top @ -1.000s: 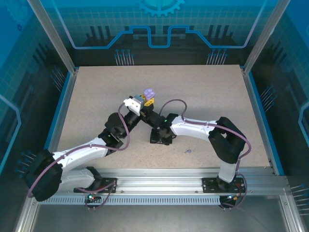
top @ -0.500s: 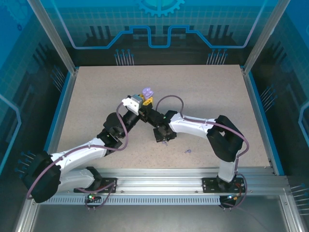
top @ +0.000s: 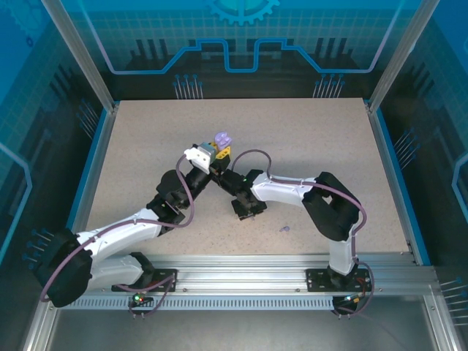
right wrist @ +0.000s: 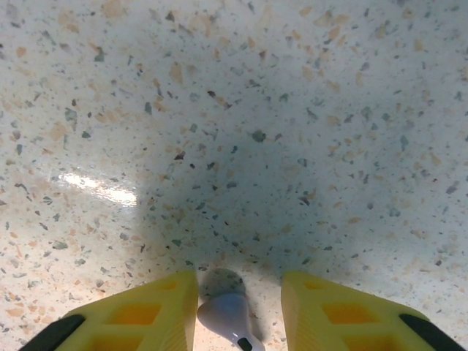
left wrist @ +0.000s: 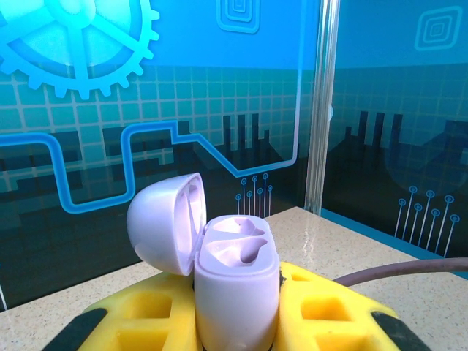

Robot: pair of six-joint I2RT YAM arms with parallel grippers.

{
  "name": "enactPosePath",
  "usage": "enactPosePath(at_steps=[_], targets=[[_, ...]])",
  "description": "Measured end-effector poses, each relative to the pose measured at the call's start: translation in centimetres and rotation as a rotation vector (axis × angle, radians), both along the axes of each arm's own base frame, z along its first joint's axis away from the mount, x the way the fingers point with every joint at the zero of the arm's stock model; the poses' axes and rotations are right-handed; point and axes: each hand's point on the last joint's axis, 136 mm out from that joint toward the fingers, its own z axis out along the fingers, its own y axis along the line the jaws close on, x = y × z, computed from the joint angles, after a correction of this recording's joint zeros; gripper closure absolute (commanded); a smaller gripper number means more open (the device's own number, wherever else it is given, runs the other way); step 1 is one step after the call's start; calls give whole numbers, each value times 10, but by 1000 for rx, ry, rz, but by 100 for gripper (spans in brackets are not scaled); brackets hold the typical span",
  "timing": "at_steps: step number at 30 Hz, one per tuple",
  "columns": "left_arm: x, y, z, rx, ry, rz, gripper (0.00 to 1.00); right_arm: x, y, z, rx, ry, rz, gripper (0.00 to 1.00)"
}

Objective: Insert the wireless bluetooth earbuds into the charging case

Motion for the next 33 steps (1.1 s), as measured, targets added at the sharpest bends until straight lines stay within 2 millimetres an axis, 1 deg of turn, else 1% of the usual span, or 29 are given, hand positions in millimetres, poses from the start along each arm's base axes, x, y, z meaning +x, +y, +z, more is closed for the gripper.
enactPosePath(at_steps=[9,23,33], targets=[[1,0,-1,2,1,0,100,-1,2,-3,24,26,-2,66],[1,0,-1,2,1,1,100,-9,4,-2,71,54,-5,66],[1,-1,1,-1,-2,0,100,-10,0,-3,63,51,-7,73]])
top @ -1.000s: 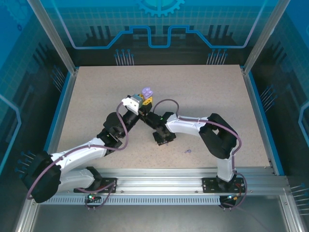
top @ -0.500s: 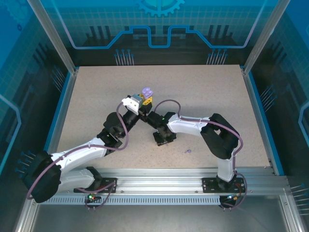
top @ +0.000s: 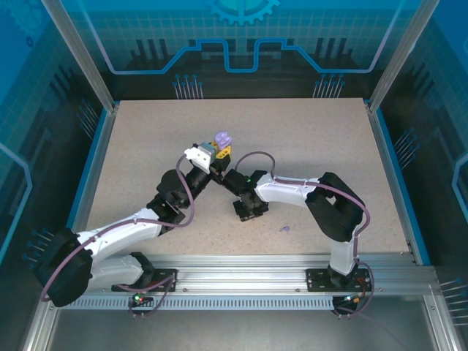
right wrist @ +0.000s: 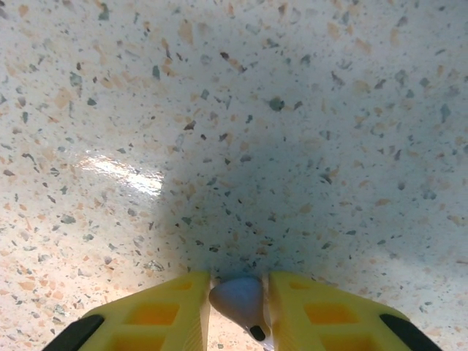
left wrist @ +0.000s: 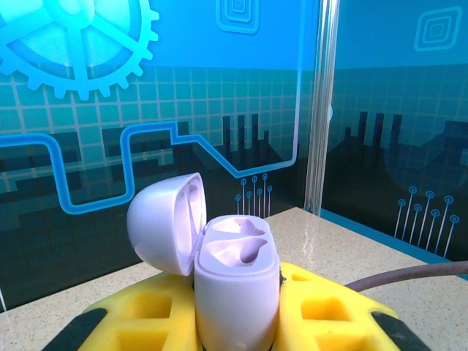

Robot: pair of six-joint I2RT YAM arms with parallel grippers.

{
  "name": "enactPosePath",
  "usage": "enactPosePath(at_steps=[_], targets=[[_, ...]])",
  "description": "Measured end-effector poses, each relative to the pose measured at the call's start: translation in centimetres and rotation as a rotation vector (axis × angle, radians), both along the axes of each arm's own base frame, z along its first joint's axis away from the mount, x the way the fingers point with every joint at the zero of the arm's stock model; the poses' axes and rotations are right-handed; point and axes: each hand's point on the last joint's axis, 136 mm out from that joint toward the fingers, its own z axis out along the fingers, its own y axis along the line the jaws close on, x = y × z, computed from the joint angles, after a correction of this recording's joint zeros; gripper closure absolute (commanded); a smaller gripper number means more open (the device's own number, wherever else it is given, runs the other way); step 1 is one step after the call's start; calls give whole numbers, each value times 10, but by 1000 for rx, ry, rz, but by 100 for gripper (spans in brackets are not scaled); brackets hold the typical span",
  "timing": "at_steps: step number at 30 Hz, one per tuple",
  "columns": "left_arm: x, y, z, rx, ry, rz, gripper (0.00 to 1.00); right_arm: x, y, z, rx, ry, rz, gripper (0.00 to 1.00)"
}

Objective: Insert the wireless bluetooth earbuds into the charging case

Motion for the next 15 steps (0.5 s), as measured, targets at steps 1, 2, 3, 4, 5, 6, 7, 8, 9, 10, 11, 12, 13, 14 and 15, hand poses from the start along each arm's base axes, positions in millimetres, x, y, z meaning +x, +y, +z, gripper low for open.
enactPosePath(at_steps=[1,2,3,4,5,6,7,8,9,10,11,12,13,14,15], targets=[[0,0,0,-1,-1,0,100,0,0,0,0,0,0,74],[0,0,1,-1,-1,0,100,0,0,0,0,0,0,74],[0,0,1,-1,-1,0,100,0,0,0,0,0,0,75],[0,0,1,-1,-1,0,100,0,0,0,1,-1,0,77],[0,0,1,-1,-1,0,100,0,0,0,1,0,0,78],[0,0,1,-1,-1,0,100,0,0,0,1,0,1,79],[0,0,1,-1,-1,0,100,0,0,0,0,0,1,81],[0,0,1,-1,-1,0,100,0,0,0,1,0,0,82],[0,0,1,-1,-1,0,100,0,0,0,1,-1,0,84],[0,0,1,-1,-1,0,100,0,0,0,0,0,0,87],[0,0,1,-1,-1,0,100,1,0,1,0,0,-1,88],[0,0,1,-1,-1,0,100,1,0,1,1,0,1,90],[0,0,1,-1,-1,0,100,1,0,1,1,-1,2,92],[0,0,1,-1,-1,0,100,0,0,1,1,-1,2,93],[0,0,1,-1,-1,0,100,0,-1,2,3,-3,2,93]])
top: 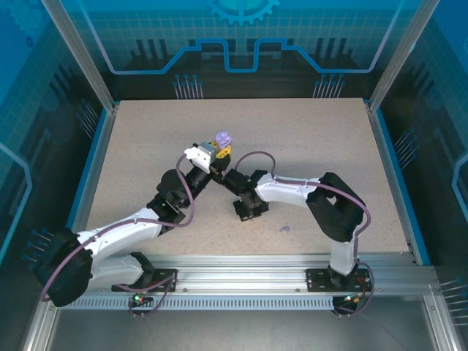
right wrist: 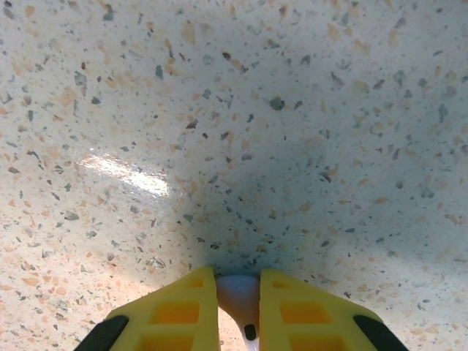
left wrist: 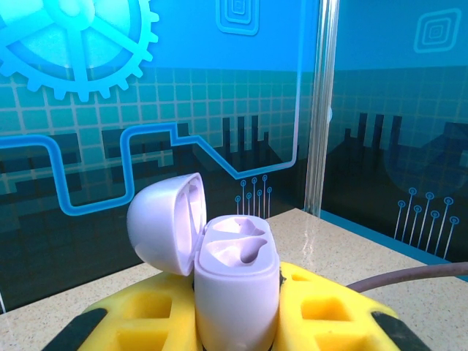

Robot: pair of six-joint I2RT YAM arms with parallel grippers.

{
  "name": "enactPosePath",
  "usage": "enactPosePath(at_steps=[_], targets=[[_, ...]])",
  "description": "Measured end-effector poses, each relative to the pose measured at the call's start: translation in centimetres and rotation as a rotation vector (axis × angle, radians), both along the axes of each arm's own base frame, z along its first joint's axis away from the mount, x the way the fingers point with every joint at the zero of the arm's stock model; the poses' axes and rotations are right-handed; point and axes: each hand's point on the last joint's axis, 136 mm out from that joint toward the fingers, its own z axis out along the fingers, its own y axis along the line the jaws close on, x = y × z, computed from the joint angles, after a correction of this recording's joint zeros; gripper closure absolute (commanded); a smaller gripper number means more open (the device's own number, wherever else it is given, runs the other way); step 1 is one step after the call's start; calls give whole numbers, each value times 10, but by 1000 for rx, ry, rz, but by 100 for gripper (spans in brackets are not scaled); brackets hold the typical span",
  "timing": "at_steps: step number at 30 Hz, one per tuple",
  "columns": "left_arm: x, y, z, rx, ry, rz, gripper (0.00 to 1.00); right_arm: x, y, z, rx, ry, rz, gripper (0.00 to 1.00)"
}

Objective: Insert the wireless bluetooth earbuds into the charging case

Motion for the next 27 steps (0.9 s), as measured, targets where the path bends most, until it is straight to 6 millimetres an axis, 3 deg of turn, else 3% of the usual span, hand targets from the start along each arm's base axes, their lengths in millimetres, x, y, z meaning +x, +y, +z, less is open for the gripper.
enactPosePath(at_steps=[6,14,20,27], targets=[[0,0,0,0,0,0,100,2,-14,15,26,-51,-29,93],[-2,-3,0,4,-4,-21,100,24,-31,85,151,-220,-116,93],[-10,-16,5,26,-50,-102,100,46,-63,155,260,-387,-205,92],[-11,-31,13,30,-104,-165,100,75,-80,291,437,-683,-217,92]])
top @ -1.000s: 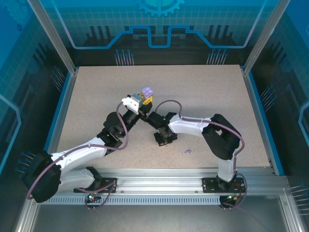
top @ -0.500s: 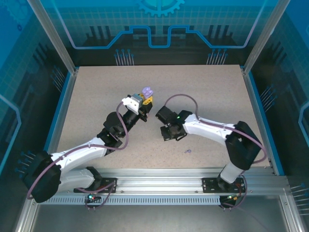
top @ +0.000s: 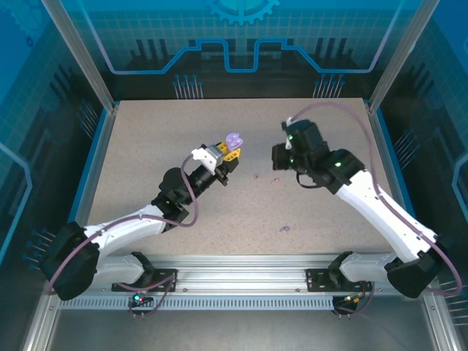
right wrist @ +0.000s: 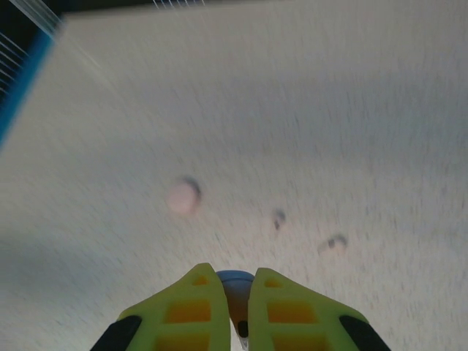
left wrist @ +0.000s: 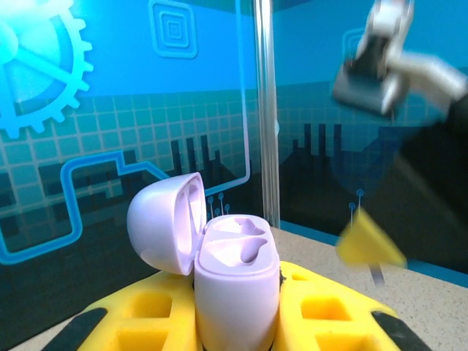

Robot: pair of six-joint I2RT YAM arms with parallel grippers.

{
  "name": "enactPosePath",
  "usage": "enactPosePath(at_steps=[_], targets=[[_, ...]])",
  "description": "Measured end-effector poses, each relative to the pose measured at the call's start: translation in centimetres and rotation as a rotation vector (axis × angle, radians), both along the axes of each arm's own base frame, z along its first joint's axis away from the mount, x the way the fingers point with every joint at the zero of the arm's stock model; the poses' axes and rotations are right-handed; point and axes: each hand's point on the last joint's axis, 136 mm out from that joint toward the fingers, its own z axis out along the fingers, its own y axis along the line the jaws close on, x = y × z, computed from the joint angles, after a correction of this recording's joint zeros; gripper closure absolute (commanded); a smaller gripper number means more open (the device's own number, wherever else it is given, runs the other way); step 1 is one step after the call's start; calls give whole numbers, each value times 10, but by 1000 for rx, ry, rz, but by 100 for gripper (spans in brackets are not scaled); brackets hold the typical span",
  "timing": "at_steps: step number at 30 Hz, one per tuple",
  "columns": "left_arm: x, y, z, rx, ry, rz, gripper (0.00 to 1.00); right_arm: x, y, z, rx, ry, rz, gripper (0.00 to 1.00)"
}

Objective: Insert the wireless bluetooth earbuds into the charging case

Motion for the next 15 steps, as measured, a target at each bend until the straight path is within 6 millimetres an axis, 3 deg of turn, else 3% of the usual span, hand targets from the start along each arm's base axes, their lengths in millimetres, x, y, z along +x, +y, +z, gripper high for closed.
enactPosePath(at_steps=[4,7,10,15], targets=[[1,-9,15,-13,-46,-31,100,3,6,71,75,-176,55,92],[4,-15,29,-23,-85,-47,100,2,16,104,120,-266,121,92],[6,-20,39,-32,-112,-58,100,-1,28,124,150,-328,197,92],[9,-26,44,-38,-127,-71,100,-5,48,138,178,-396,324,92]])
